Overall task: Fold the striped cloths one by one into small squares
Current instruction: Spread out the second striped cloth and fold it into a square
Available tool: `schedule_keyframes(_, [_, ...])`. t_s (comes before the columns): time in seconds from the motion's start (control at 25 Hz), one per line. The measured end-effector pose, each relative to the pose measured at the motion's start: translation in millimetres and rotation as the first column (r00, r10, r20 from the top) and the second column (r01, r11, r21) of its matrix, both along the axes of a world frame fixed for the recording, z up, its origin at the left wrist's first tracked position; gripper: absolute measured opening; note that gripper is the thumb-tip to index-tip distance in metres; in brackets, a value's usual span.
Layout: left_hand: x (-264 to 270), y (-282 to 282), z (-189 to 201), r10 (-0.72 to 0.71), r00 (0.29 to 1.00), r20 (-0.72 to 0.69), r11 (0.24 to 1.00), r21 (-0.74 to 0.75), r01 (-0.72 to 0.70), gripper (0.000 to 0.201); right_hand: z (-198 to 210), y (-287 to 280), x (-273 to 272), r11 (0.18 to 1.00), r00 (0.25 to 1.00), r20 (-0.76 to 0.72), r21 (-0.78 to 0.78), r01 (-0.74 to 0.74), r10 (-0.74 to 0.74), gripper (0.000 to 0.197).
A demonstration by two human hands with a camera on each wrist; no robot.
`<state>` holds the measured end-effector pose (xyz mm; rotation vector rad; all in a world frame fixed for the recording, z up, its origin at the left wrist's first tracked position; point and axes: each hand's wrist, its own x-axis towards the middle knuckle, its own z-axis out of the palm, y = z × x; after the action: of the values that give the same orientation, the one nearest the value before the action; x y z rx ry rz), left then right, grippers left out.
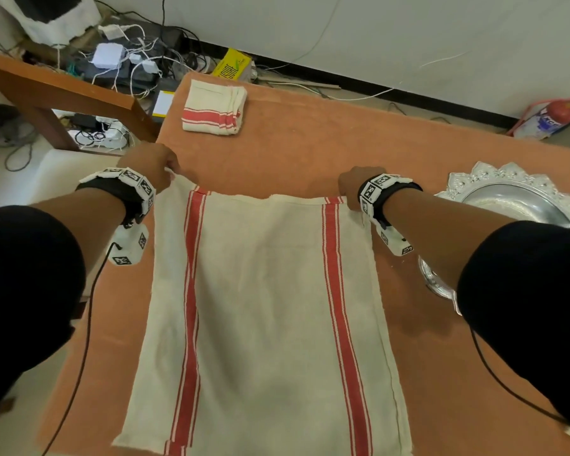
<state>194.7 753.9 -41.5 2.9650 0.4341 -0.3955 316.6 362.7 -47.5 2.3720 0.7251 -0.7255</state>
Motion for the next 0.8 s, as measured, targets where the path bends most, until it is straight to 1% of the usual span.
schedule_keyframes(0.08, [13.8,2.7,0.3,-0.001,1.000,0.001,0.999,0.034,0.001,0.019,4.7,-4.1,2.1,0.999,1.000,0.016,-0.030,0.028,-0.027,0.007])
schedule_keyframes(0.32, [35.9,4.4,-4.5,0.063,0.998,-0.025,0.995,0.085,-0.061,0.019,7.4,-16.6,13.5,0.997,0.995,0.076,-0.039,0.069,-0.066,0.015])
schedule_keyframes(0.44, [34.1,1.0,-11.2,0.085,0.996,-0.024,0.994,0.072,-0.083,0.022,5.8,-17.8,11.6,0.996,0.993,0.080,-0.029,0.084,-0.082,0.012])
schedule_keyframes(0.48, [31.7,-1.5,-12.7,0.094,0.995,-0.017,0.994,0.062,-0.093,0.025,6.1,-16.9,10.3,0.996,0.993,0.086,-0.023,0.086,-0.084,0.011])
schedule_keyframes(0.56, [26.4,-8.2,-14.0,0.102,0.995,0.012,0.994,0.045,-0.103,0.038,11.1,-9.9,6.8,0.995,0.991,0.090,-0.001,0.099,-0.098,0.011])
schedule_keyframes(0.64, [14.1,-22.4,-10.0,0.062,0.995,0.083,0.996,0.055,-0.067,0.047,20.6,1.3,-2.1,0.990,0.988,0.088,0.068,0.124,-0.129,0.014])
schedule_keyframes(0.72, [-3.6,-45.2,-6.2,-0.012,0.984,0.180,1.000,0.030,0.007,0.042,32.7,12.4,-16.9,0.973,0.985,0.078,0.189,0.135,-0.152,0.022])
schedule_keyframes(0.8, [-28.6,-72.7,-4.2,-0.047,0.971,0.233,0.997,-0.046,0.059,0.034,40.3,17.2,-40.9,0.927,0.982,0.030,0.334,0.168,-0.188,0.033])
